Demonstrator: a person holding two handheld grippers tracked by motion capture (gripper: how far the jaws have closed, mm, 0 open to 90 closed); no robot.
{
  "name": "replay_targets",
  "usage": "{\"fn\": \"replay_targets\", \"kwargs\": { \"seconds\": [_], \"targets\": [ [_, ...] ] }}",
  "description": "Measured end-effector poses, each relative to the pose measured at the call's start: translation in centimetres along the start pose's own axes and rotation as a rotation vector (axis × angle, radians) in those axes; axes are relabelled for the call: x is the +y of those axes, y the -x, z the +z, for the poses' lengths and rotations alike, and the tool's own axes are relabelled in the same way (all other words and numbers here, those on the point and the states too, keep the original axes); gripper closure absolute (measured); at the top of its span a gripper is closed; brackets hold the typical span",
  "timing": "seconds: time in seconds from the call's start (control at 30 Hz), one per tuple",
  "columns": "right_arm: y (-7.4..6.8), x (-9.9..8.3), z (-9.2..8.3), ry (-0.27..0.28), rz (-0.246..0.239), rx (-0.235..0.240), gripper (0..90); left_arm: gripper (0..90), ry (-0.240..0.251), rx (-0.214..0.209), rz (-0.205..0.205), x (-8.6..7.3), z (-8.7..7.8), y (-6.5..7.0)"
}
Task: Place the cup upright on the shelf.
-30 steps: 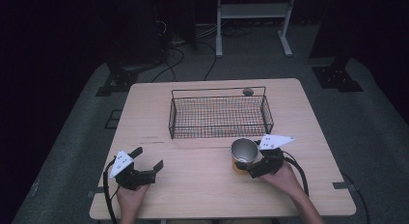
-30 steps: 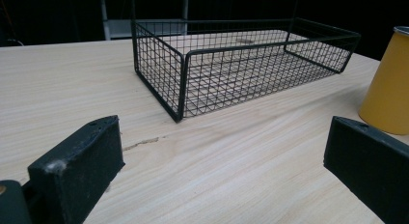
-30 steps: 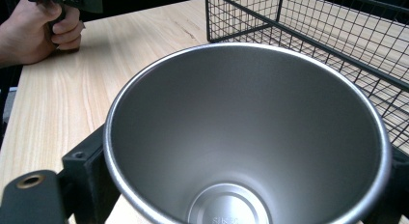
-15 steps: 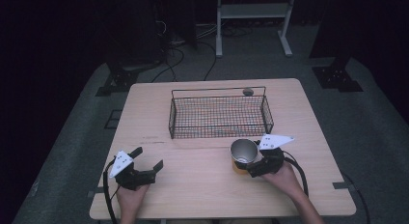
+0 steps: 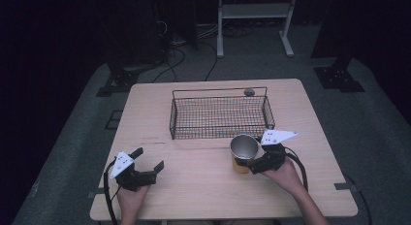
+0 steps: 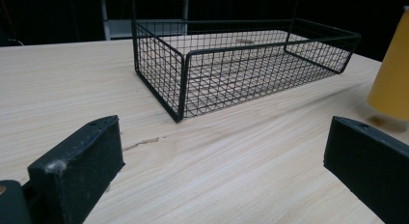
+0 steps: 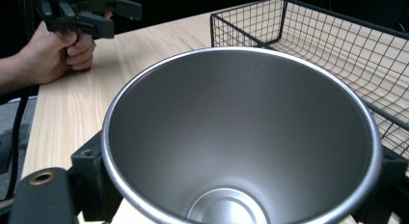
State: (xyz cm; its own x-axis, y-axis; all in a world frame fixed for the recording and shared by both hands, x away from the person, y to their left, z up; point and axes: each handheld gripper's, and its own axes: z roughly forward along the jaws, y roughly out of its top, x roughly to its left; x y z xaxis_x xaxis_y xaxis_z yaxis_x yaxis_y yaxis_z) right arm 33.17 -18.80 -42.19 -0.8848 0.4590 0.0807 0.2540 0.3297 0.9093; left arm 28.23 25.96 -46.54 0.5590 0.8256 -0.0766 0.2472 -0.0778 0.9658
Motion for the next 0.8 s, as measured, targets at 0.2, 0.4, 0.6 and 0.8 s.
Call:
{"fn": "replay_targets", "kwargs": {
  "seconds": [0.2, 0.4, 0.6, 0.8],
  "targets": [
    [0.3, 1.5, 0.0, 0.001, -0.011, 0.010, 12.6, 0.0, 0.000, 0.000, -0.001, 0.0, 0.0, 0.0],
    [0.7, 2.7, 0.1, 0.001, -0.010, 0.023, 12.6, 0.0, 0.000, -0.001, 0.000, 0.0, 0.0, 0.0],
    [1.8, 4.4, 0.4, 0.015, 0.007, 0.041, 12.7, 0.0, -0.001, 0.000, 0.000, 0.0, 0.0, 0.0],
    [2.3, 5.6, 0.6, 0.027, 0.006, 0.043, 12.7, 0.0, 0.000, -0.002, 0.000, 0.0, 0.0, 0.0]
  ]
}}
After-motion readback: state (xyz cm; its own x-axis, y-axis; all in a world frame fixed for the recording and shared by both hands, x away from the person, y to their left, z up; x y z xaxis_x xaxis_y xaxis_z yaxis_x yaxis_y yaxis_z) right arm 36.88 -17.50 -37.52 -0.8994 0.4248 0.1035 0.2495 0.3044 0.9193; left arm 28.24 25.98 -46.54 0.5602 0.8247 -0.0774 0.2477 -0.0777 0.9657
